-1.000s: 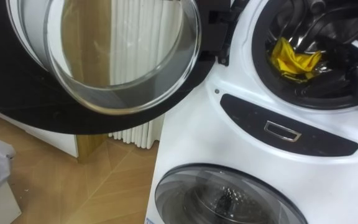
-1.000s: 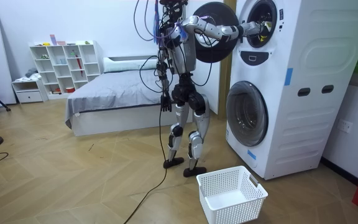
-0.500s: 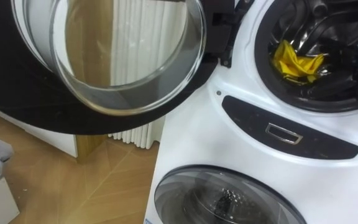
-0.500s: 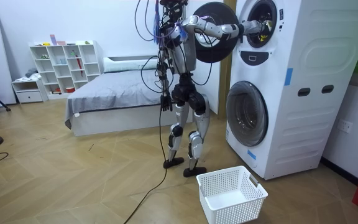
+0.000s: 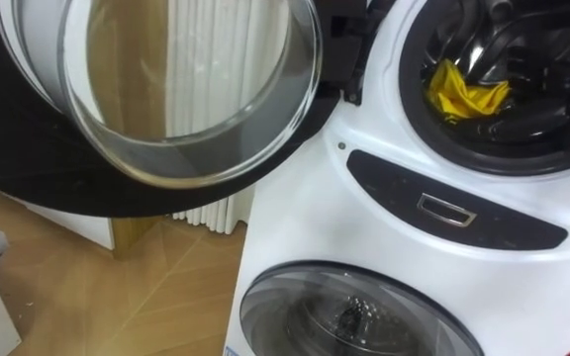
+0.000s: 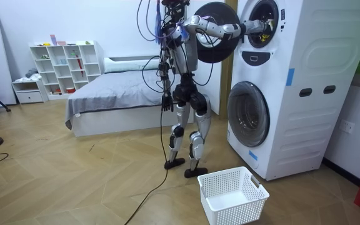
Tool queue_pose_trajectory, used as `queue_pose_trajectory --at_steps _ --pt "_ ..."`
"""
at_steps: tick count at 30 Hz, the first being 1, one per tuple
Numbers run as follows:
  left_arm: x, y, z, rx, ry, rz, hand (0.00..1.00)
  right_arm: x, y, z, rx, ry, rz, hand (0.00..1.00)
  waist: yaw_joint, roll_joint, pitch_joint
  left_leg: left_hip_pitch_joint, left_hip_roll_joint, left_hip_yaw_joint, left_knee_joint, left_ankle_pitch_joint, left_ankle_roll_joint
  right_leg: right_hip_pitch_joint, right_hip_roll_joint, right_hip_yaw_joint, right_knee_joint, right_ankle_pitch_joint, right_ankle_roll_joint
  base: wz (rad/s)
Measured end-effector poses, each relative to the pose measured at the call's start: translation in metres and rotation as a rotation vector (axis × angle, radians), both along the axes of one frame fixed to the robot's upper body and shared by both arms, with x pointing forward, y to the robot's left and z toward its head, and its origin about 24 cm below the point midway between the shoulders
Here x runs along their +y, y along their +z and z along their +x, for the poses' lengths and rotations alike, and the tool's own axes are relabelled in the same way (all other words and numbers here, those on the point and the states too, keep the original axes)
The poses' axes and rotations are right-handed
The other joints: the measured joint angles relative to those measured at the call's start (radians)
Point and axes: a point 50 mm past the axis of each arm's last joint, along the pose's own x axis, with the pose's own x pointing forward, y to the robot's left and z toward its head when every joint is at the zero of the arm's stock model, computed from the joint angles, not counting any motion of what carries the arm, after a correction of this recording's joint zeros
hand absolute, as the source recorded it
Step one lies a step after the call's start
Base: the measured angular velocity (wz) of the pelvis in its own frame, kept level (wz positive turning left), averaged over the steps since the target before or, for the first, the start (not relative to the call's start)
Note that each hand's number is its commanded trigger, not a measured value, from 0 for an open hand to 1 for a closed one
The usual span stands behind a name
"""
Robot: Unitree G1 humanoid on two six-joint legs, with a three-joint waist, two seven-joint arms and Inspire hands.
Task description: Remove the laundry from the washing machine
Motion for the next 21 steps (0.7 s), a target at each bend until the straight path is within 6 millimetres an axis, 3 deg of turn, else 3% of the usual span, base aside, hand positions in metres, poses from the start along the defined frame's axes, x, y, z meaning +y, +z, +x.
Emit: queue_pose_trajectory --at_steps 4,13,21 --pt "-0.0009 -0.0004 -0.0008 0.001 0.001 -0.003 0.00 0.0010 0.0044 0.0012 -0.011 0.008 0.003 0.00 -0.004 0.007 0.0047 -0.001 0.000 0.000 -0.008 0.000 0.000 -0.001 0.000 -0.002 -0.001 0.000 0.000 0.00" --pt "-0.0007 -0.0003 0.0013 -0.008 -0.001 -0.003 0.00 0.0005 0.0039 0.0011 0.008 0.003 -0.059 0.00 -0.011 -0.007 -0.0049 -0.003 -0.001 0.000 -0.002 0.000 0.001 -0.003 0.000 -0.006 -0.003 -0.001 0.001 0.00" --pt "-0.0007 -0.0003 0.0019 -0.001 -0.004 -0.003 0.00 0.0012 0.0036 0.0015 0.033 -0.012 -0.121 0.00 0.004 -0.004 -0.0031 -0.002 -0.001 0.002 -0.003 0.001 0.001 -0.006 0.000 -0.001 0.000 -0.001 0.002 0.00"
